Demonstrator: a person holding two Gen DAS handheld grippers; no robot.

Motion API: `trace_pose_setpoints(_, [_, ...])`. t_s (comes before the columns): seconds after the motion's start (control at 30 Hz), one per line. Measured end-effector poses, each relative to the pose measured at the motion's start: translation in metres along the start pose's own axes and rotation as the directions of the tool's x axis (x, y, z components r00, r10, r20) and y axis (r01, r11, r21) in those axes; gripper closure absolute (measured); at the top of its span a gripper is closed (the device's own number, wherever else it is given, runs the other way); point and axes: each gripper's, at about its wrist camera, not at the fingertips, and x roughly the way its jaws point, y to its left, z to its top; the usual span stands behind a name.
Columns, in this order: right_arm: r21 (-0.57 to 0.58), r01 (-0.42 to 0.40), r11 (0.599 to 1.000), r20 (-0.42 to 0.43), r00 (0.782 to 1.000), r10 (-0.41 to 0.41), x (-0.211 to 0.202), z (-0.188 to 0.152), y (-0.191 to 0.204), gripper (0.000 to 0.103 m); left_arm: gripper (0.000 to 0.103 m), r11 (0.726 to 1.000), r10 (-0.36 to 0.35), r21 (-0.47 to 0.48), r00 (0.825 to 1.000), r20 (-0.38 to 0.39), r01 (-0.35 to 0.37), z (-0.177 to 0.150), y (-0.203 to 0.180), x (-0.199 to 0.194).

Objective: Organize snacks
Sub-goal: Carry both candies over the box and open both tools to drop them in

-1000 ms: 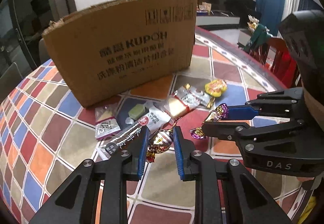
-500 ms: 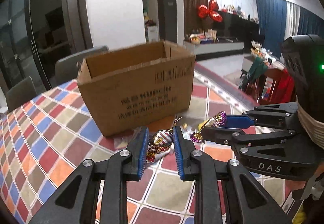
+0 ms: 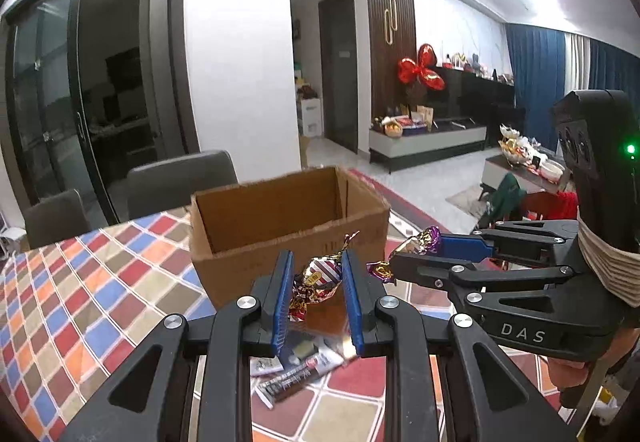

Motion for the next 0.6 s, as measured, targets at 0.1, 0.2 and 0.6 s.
trace_pose_setpoints(0.1, [-0.015, 0.003, 1.000, 0.029, 1.000, -0.002, -0.005, 0.012, 0.003, 0.074, 0.078, 1.000, 0.008, 0.008, 1.000, 0.022, -0.008, 0.010, 0.001, -0.003])
trace_pose_setpoints(0.2, [-0.027, 0.002, 1.000, 0.057, 0.998, -0.001, -0.011, 0.023, 0.005, 0.074, 0.078, 1.000, 0.019, 0.012, 0.999, 0.042, -0.019, 0.019, 0.004, -0.005])
trace_pose_setpoints(0.6, [-0.046, 0.016, 0.999, 0.106, 0.994, -0.011, -0.010, 0.068, 0.000, 0.074, 0.078, 0.997, 0.065, 0.026, 0.996, 0.068, -0.067, 0.060, 0.017, 0.004])
